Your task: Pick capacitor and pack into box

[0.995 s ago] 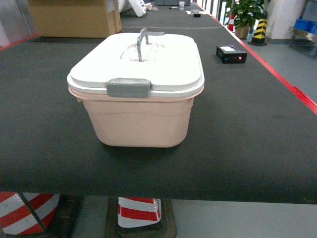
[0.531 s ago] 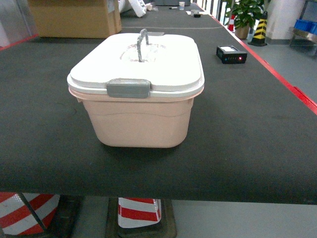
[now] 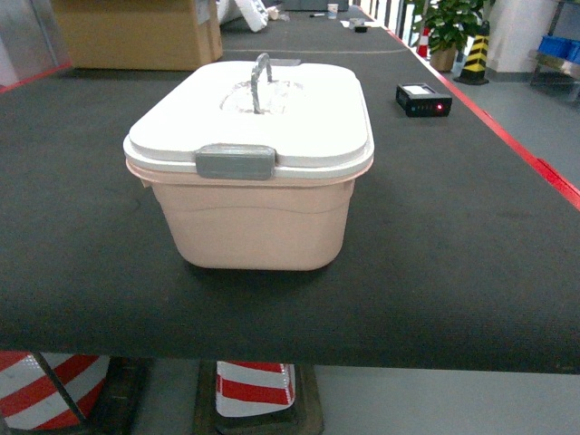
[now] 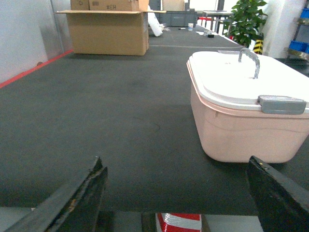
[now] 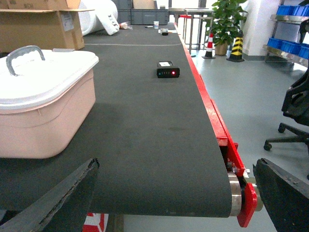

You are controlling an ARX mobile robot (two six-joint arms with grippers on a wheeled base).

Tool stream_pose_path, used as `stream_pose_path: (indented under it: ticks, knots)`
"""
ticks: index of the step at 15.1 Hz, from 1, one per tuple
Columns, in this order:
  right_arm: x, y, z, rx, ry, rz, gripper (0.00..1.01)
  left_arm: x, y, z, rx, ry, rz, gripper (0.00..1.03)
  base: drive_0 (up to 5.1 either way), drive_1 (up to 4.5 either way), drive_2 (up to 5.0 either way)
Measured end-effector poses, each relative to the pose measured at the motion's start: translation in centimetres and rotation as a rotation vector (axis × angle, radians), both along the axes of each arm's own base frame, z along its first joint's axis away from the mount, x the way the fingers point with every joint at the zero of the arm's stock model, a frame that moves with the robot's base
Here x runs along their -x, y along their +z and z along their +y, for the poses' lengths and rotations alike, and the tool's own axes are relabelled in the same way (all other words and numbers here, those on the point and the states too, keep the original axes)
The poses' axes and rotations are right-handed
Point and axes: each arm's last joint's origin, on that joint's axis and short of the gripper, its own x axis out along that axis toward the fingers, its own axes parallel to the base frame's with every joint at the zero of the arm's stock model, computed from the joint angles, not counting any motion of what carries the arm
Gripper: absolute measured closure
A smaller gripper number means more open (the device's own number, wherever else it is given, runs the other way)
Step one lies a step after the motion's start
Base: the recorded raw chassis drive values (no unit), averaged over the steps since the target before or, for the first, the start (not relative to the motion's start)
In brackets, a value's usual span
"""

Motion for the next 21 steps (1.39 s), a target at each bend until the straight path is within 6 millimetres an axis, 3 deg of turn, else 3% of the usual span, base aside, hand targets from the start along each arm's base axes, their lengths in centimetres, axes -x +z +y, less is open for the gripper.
stream_pose_path:
  ticks: [1, 21]
  knots:
    - [0.0, 0.0, 0.0, 0.0, 0.0, 0.0, 0.03, 0.0, 0.0, 0.0, -0.001, 0.0, 0.0, 0.04, 0.0, 0.0, 0.0]
    - [0.0, 0.0, 0.0, 0.0, 0.0, 0.0, 0.03, 0.0, 0.0, 0.0, 0.0, 0.0, 0.0, 0.05, 0.0, 0.0, 0.0]
